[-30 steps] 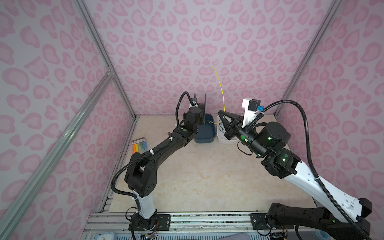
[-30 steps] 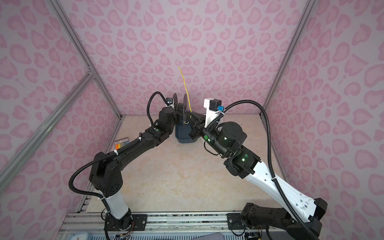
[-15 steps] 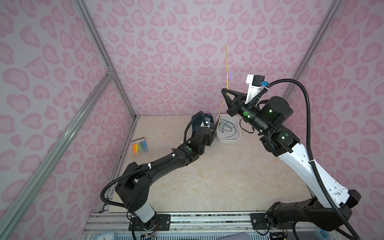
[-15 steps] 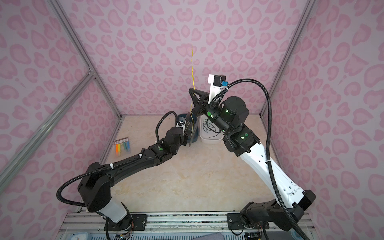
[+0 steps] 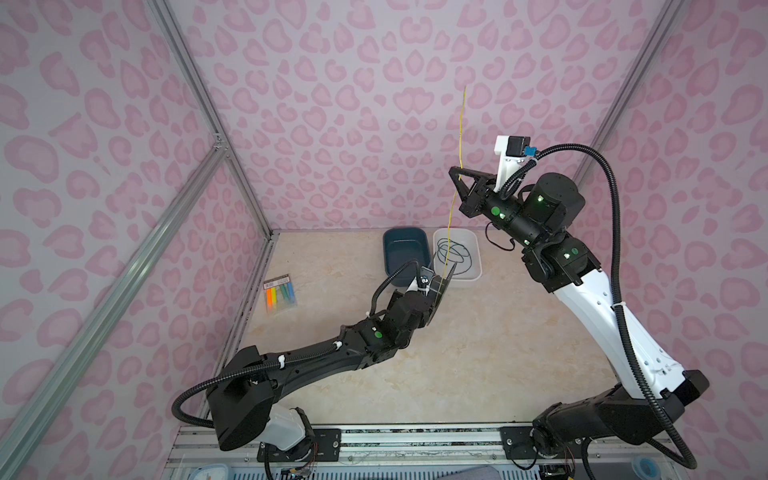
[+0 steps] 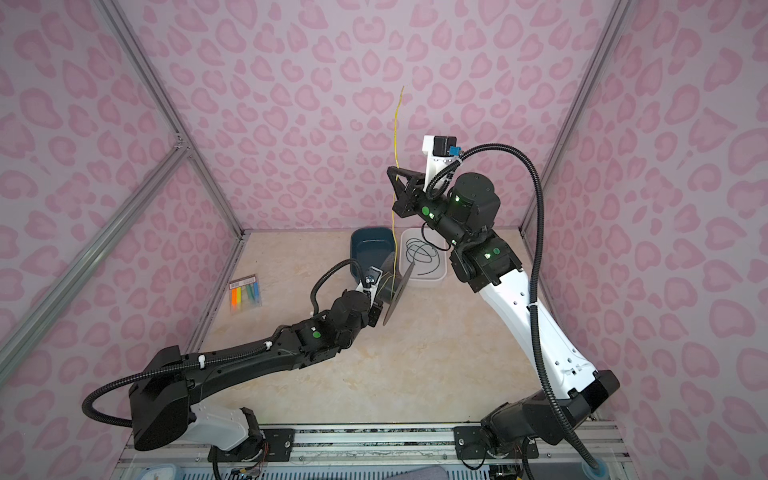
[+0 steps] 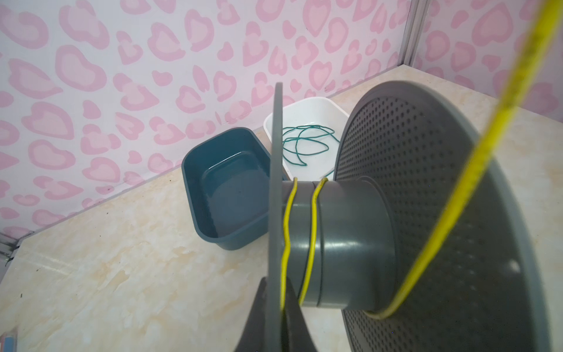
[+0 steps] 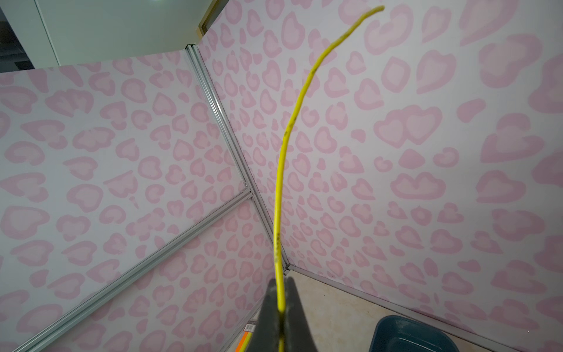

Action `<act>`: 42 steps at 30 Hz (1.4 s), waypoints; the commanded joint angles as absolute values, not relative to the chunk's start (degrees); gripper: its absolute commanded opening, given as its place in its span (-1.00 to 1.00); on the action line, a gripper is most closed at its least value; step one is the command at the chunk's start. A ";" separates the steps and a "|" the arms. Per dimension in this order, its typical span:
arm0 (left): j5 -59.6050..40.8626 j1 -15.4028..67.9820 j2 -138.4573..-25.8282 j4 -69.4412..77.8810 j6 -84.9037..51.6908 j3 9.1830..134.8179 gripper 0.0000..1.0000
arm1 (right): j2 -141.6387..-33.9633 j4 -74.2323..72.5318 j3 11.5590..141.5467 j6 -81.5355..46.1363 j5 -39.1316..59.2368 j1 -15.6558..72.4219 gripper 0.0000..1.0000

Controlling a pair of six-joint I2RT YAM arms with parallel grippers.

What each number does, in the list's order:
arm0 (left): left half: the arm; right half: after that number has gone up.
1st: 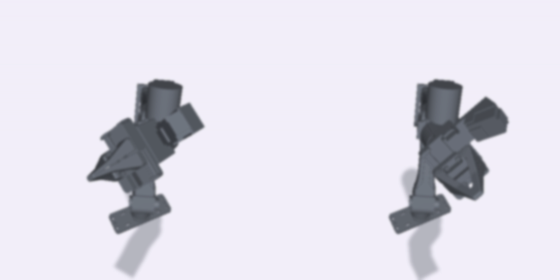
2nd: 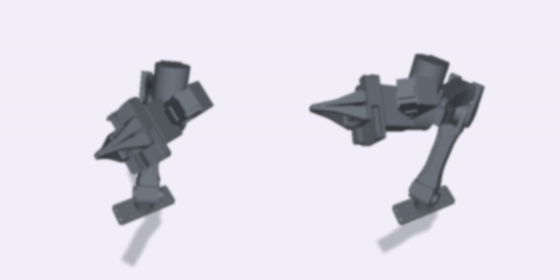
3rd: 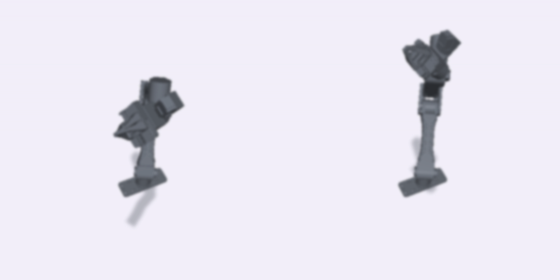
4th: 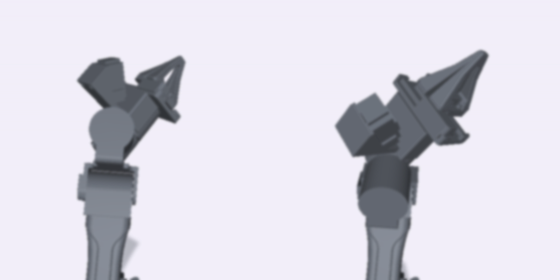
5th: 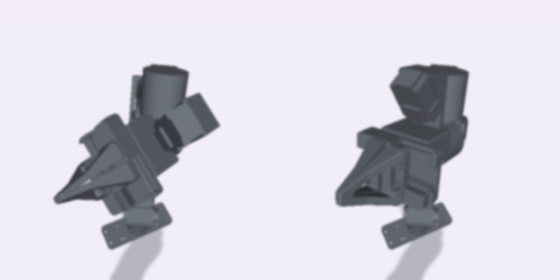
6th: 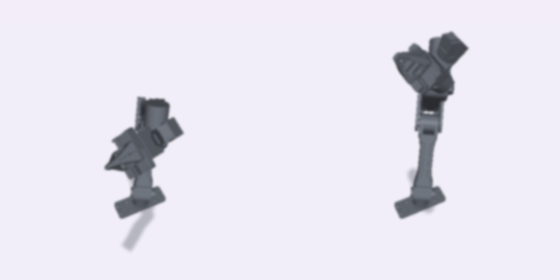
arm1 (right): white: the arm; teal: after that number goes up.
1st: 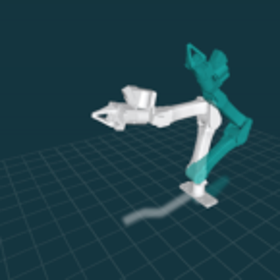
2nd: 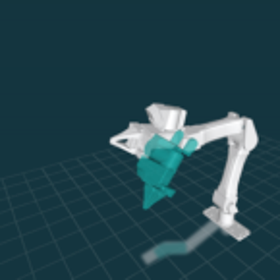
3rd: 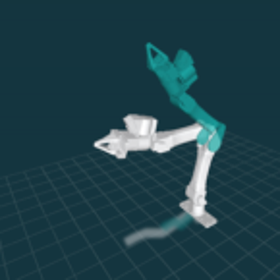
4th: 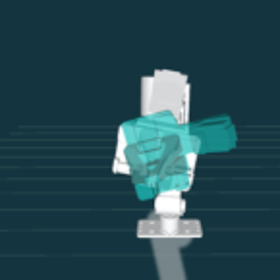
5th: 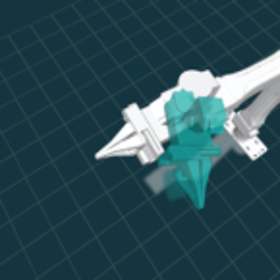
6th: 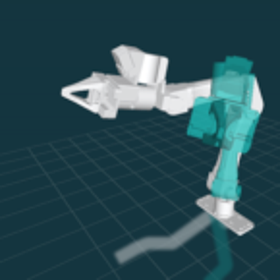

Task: Wrap the cables

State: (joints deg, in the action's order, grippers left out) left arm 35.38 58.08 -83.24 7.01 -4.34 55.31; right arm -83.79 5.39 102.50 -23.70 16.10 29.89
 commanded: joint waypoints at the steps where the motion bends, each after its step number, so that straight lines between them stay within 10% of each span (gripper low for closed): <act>1: 37.73 59.66 -82.13 1.56 -6.49 53.23 -0.92 | -84.71 1.12 104.08 -22.05 15.95 29.39 -1.00; 42: 37.97 66.42 -75.59 -10.53 -17.67 43.85 -0.92 | -92.97 2.14 110.31 -21.79 18.41 23.28 -1.00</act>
State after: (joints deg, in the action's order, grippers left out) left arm 41.60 65.95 -74.98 1.32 -19.97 44.07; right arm -93.82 16.16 110.50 -21.91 21.41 23.97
